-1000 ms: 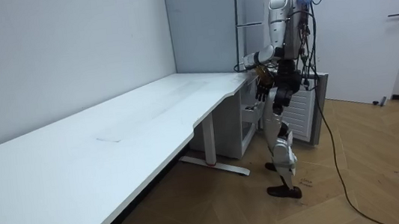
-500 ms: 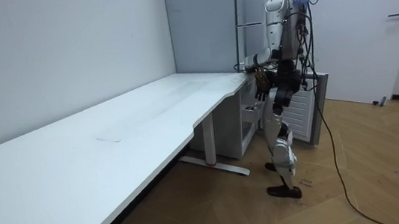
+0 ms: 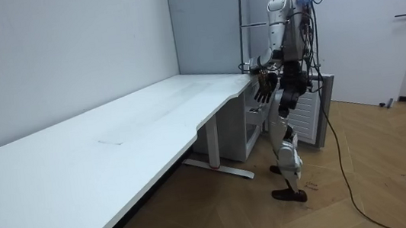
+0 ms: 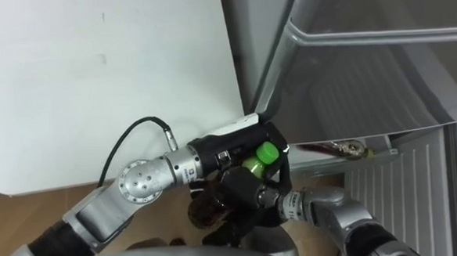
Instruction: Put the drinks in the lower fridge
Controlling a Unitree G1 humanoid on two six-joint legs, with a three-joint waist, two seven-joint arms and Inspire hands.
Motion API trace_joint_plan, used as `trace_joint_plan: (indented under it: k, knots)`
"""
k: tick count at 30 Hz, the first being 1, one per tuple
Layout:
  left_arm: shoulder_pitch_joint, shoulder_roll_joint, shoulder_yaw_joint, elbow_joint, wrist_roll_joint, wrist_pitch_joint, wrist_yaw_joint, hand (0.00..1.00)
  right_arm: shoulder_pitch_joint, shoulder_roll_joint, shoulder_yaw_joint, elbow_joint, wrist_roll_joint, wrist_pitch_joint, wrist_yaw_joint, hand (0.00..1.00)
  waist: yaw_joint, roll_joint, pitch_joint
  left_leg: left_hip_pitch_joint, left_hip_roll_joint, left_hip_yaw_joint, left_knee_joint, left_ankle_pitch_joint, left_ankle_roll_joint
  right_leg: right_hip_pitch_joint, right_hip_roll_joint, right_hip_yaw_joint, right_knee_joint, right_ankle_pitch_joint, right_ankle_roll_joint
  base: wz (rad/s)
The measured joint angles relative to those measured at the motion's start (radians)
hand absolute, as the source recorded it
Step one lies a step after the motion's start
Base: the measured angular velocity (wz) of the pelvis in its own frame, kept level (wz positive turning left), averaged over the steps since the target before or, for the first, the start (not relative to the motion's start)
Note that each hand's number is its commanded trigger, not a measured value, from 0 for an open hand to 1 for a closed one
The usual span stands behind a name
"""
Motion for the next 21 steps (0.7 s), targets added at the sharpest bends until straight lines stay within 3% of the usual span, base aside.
trace_joint_plan:
  k: [9,14,15,16,17,21]
  knots:
    - [-0.007,0.001,-0.004,0.045,-0.001,-0.06,0.039,1.0,0.002,-0.001,0.019,0.01,0.088,0.001,-0.008,0.0,-0.004,0.002,0.0,0.002,-0.005,0.012,0.002,0.001,0.002,-0.004,0.0,0.011,0.0,0.002,0.004,-0.03]
    - [-0.019,-0.002,-0.004,0.059,0.001,-0.07,0.044,1.0,0.002,0.0,0.021,0.012,0.123,0.005,-0.012,0.0,-0.003,0.011,0.0045,0.0,-0.005,0.014,0.004,0.0,0.004,-0.005,-0.001,0.01,0.001,0.006,0.006,0.0]
    - [-0.021,-0.003,-0.006,0.062,0.002,-0.074,0.05,1.0,0.002,0.0,0.024,0.012,0.137,0.006,-0.016,0.53,-0.003,0.013,0.005,0.0,-0.005,0.015,0.005,0.0,0.004,-0.005,-0.001,0.011,0.001,0.006,0.006,0.0]
    - [-0.022,-0.003,-0.007,0.065,0.002,-0.077,0.051,1.0,0.002,0.0,0.03,0.012,0.148,0.007,-0.018,0.63,-0.002,0.014,0.0047,-0.001,-0.005,0.015,0.005,0.0,0.004,-0.006,-0.001,0.011,0.001,0.006,0.006,0.0]
    - [-0.023,-0.004,-0.008,0.069,0.001,-0.081,0.052,1.0,0.002,0.0,0.034,0.012,0.158,0.009,-0.02,1.0,-0.002,0.016,0.0036,-0.002,-0.005,0.015,0.005,0.0,0.004,-0.007,-0.002,0.011,0.001,0.006,0.006,0.0]
    - [-0.023,-0.01,-0.009,0.078,0.003,-0.088,0.057,1.0,0.001,0.002,0.034,0.016,0.161,0.01,-0.027,1.0,-0.003,0.021,0.0008,-0.002,-0.008,0.014,0.002,0.002,0.007,-0.007,-0.004,0.011,0.0,0.007,0.006,0.0]
